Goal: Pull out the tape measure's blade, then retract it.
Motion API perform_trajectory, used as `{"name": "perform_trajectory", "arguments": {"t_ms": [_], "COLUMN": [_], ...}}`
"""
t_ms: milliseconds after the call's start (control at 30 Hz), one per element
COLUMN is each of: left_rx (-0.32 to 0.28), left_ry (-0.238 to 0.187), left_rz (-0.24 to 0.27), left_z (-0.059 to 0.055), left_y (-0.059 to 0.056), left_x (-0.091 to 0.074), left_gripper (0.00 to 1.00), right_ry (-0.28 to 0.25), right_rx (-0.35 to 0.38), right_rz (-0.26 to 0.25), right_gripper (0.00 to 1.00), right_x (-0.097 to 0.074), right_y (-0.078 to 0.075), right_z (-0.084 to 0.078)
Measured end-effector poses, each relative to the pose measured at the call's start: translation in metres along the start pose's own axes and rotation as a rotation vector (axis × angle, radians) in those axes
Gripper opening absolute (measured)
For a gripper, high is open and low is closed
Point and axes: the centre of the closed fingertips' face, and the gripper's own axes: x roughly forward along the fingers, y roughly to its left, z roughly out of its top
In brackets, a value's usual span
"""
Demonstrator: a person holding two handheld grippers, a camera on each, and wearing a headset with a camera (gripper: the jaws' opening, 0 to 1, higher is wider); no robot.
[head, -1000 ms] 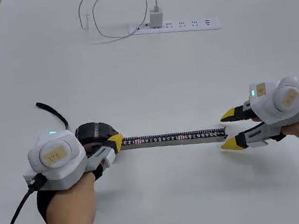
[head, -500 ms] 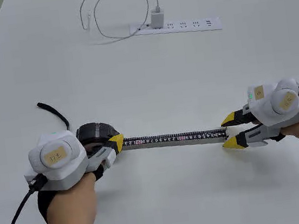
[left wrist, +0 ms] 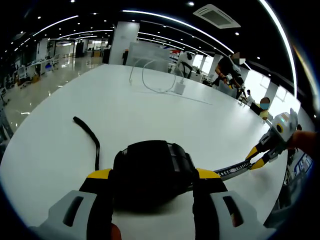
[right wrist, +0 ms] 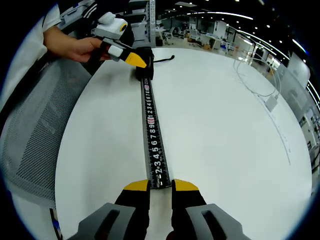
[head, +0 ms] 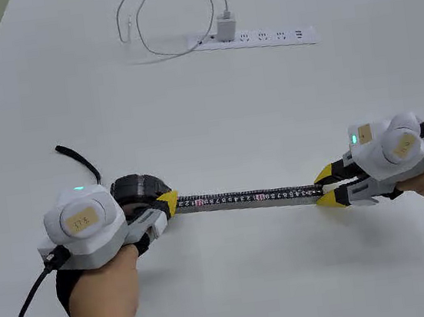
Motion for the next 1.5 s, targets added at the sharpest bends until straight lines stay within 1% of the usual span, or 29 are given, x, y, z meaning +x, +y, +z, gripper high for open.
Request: {"name": "perform_trajectory", "arguments": {"t_ms": [400,900,1100,1500], "left_rx": [-0.013,0.002,-0.005,-0.01], "left_ry": [0.0,0.013,0.022,0.023], "left_rz": [0.004,-0.006,-0.008,-0.009], "left_z": [-0.0005,-0.0011,-0.0017,-0.0016], "left_y": [0.0003,0.0004,0.0009,-0.0001], "left_x": [0.0011,0.0006,-0.0004,-0.0009], "left_gripper": [0.61,0.58,0.58,0.58], "right_ry": [0.005,0.013,0.014,0.021], "right_rx": [-0.023,-0.024,-0.019,-0.024], "right_rz": [-0.004,-0.005,-0.004,-0.01], "right_gripper": [0.11,0.11,0.1,0.1], "right_x": [0.0005,0.0005,0.0003,0.0006], "right_y": [-0.0005,-0.0006,-0.0009,-0.002], "right_z": [-0.0006,-0.0006,-0.0007,-0.0004]}}
